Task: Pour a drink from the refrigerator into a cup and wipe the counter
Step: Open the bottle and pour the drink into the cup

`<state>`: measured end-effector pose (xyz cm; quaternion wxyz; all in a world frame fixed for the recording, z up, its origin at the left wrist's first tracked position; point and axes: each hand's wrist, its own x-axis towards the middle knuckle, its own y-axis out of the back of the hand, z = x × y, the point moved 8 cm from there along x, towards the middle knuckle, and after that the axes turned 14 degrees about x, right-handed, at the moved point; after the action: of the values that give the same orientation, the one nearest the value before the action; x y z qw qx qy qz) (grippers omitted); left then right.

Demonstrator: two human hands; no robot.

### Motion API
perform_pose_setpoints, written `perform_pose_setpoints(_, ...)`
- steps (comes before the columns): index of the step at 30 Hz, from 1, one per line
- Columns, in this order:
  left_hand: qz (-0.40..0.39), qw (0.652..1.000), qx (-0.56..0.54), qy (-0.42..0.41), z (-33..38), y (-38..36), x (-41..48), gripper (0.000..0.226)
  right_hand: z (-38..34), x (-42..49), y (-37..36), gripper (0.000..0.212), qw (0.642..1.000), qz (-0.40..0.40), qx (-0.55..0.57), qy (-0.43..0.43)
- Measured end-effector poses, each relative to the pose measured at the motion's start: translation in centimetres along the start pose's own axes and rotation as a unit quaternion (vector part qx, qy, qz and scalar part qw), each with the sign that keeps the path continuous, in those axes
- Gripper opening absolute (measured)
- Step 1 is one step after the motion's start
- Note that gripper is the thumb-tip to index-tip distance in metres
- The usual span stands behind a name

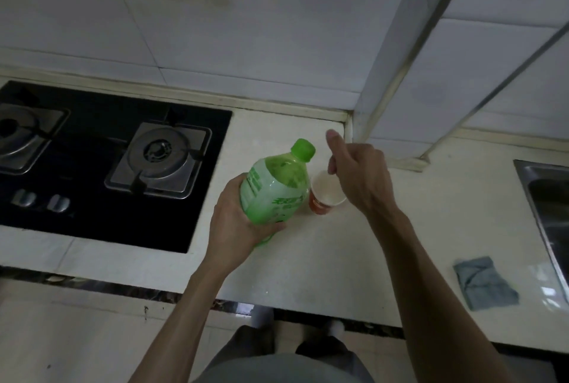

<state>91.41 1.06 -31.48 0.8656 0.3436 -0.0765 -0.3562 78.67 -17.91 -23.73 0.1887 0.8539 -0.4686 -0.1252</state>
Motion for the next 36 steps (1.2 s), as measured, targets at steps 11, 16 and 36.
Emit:
perform_pose_setpoints(11, -0.040, 0.973, 0.166, -0.153, 4.6, -1.6, -1.0, 0.090, 0.5, -2.0, 1.8, 0.060, 0.968, 0.067, -0.241, 0.015)
perform_pose_setpoints(16, -0.113, 0.972, 0.126, -0.160, 4.7, -2.0, -0.4, 0.096, -1.0, -2.1, 2.0, 0.053, 0.966, 0.091, -0.226, 0.091)
perform_pose_setpoints(36, -0.233, 0.956, 0.079, -0.160, 5.6, 1.1, 1.7, 0.087, -4.8, -3.2, 2.6, 0.053, 0.983, 0.014, -0.089, 0.162)
